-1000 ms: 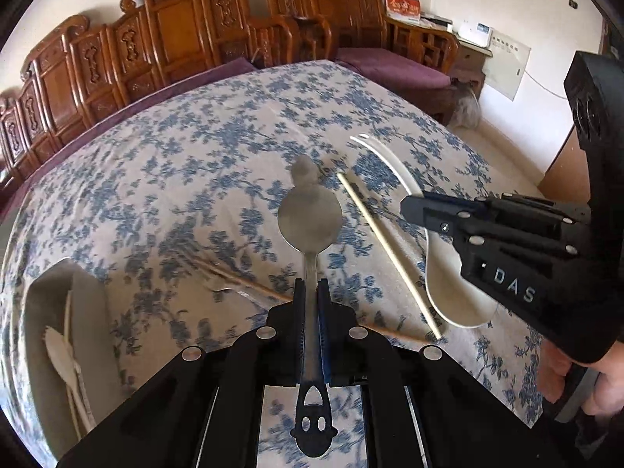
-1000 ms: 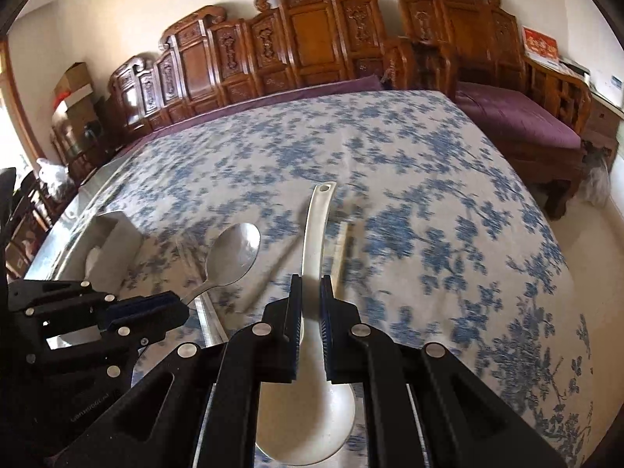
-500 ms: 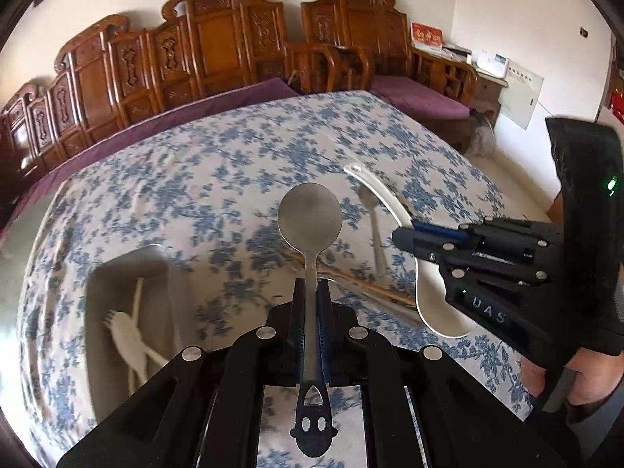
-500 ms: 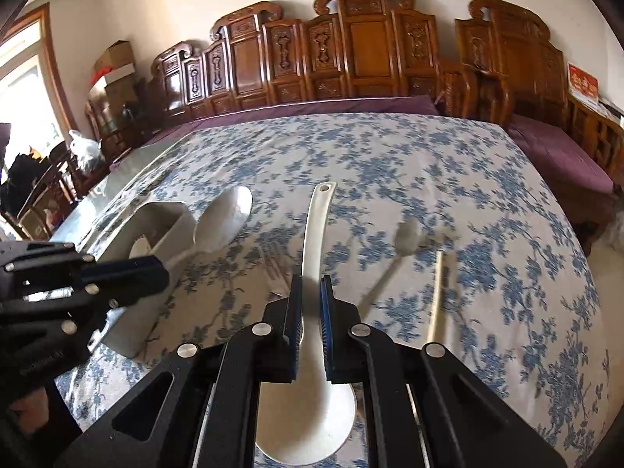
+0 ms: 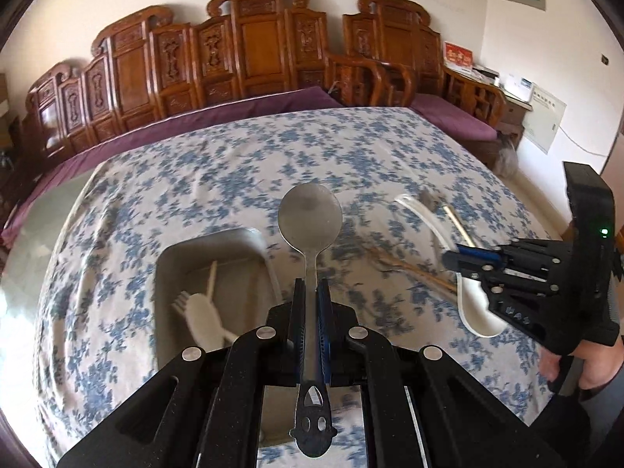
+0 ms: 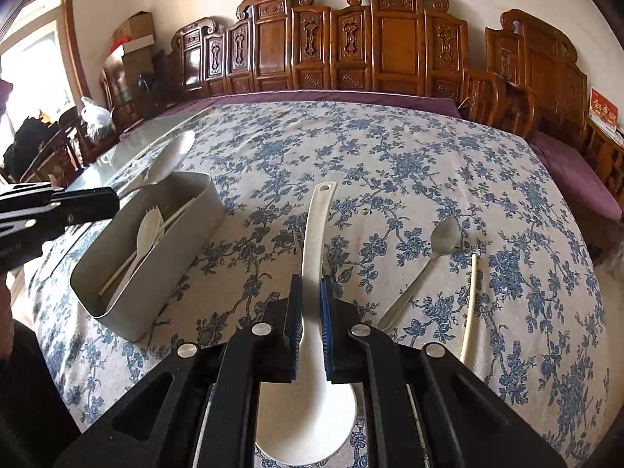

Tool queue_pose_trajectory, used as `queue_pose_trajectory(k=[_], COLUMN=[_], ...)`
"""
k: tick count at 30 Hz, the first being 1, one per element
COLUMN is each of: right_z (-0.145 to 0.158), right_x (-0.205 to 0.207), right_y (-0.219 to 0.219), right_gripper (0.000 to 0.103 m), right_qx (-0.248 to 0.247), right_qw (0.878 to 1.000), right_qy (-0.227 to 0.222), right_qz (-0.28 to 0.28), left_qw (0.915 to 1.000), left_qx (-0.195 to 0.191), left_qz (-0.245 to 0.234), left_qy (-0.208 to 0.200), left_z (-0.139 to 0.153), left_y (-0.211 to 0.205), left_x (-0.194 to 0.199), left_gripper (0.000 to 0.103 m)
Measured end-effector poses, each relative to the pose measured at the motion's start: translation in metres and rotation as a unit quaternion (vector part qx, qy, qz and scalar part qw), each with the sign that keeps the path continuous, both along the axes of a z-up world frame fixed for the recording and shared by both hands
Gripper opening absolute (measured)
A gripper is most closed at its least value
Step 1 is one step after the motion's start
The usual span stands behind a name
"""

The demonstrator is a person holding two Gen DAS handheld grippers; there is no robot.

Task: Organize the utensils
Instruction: 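Carry the metal spoon over the grey tray with the left tool, then lower the metal spoon into the tray and open the left tool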

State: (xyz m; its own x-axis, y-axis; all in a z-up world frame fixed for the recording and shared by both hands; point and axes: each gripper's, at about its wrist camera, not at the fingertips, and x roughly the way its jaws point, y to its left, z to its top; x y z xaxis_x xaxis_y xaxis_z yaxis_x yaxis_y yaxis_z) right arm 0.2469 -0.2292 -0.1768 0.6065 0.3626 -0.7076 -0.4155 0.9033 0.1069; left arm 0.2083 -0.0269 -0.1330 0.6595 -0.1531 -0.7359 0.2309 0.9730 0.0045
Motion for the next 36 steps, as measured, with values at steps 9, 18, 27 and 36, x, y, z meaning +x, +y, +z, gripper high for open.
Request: queue_pose_trajectory(k=[9, 18, 27, 36], right_z=[-0.006, -0.011, -0.009, 0.0], right_x=[0.0, 0.001, -0.001, -0.008], right_y=[0.013, 0.019, 0.021, 0.024], right_gripper=[0.01, 0.01, 0.01, 0.01], right_qx=[-0.015, -0.023, -0.023, -0.01], right_qw=[1.0, 0.999, 0.999, 1.0], right_qy=[0.003, 0.007, 0.005, -0.001], right_qz=[0.014, 0.022, 0.026, 0.026], left_qw=[0.9987, 0.9957, 0.994, 0.9932], left_qx=[-0.008, -0.01, 0.001, 0.009], left_qz=[0.047, 0.077, 0.081, 0.078], left_qy=[0.017, 0.049, 0.073, 0.086], left_z=[-0.027, -0.055, -0.073, -0.078], left_y=[0.045, 0.07, 0.067, 0.062], left_x=[0.01, 0.024, 0.036, 0.039], left_gripper=[0.005, 0.005, 0.006, 0.006])
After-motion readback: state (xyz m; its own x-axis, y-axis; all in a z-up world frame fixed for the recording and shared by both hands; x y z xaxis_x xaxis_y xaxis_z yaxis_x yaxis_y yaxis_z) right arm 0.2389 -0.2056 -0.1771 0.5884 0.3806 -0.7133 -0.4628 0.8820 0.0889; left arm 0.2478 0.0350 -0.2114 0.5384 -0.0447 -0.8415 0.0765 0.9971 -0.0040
